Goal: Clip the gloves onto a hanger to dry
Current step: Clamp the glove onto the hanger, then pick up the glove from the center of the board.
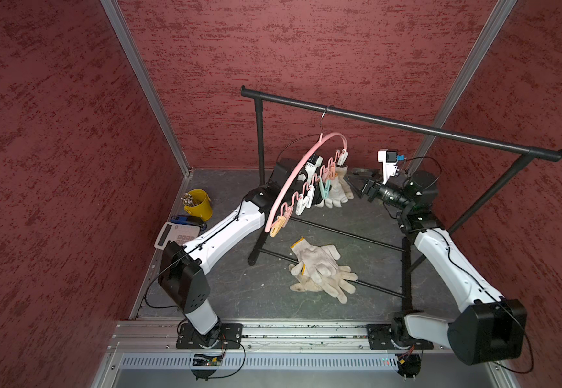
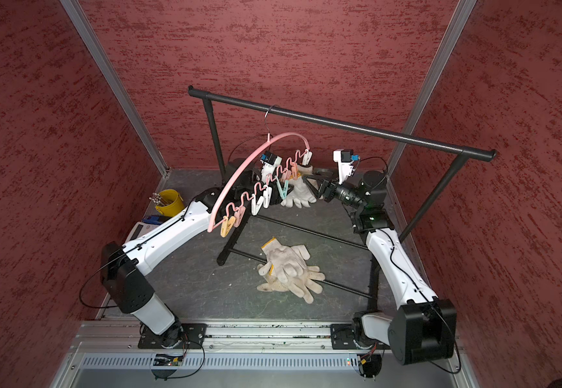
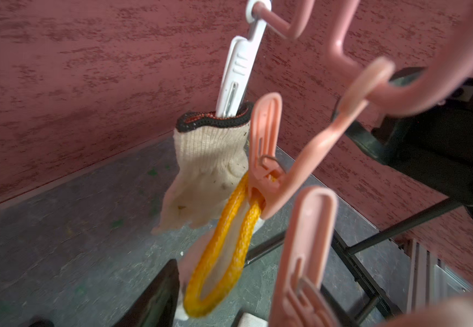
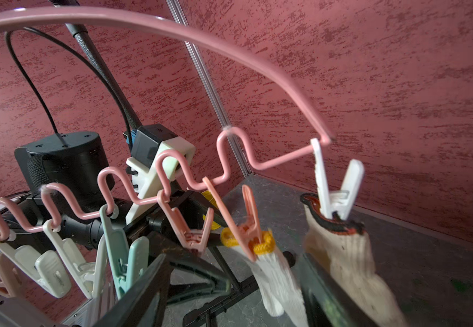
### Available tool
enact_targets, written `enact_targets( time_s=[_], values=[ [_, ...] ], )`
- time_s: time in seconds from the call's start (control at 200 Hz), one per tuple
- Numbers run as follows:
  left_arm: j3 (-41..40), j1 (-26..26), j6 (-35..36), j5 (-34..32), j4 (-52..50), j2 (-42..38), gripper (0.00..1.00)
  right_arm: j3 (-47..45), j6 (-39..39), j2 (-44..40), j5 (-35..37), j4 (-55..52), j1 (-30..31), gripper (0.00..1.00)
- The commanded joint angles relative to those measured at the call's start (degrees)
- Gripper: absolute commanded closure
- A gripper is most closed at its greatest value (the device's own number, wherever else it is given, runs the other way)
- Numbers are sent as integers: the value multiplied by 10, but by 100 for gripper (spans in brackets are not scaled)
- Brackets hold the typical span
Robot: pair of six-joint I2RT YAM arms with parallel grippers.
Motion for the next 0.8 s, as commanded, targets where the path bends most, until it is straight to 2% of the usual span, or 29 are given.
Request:
enact_targets(
  time_s=[0.0,0.14,0.19,0.235,0.386,0.626,0.796],
  values=[
    [-14,7,3,-61,38,-42,35,-11,-10,-15,21,-21,-4,28],
    [-33,8,20,-110,39,-78,27,-13,-15,-27,35,-41,-5,28],
    [-42,8,26,-115,40,-93,27,-15,-17,-32,40,-49,-5,28],
    [-50,8,27,-122,41,-107,21,-16,-17,-39,46,-58,-5,28],
    [-87,7,23,-128,37,-161,16,-29,-15,-68,74,-84,-6,28],
    [-146,9,21,-130,9,-271,17,-42,52,-101,143,-118,-9,35],
    [-145,7,27,-123,-45,-334,22,-58,91,-110,161,-139,-9,40]
  ],
)
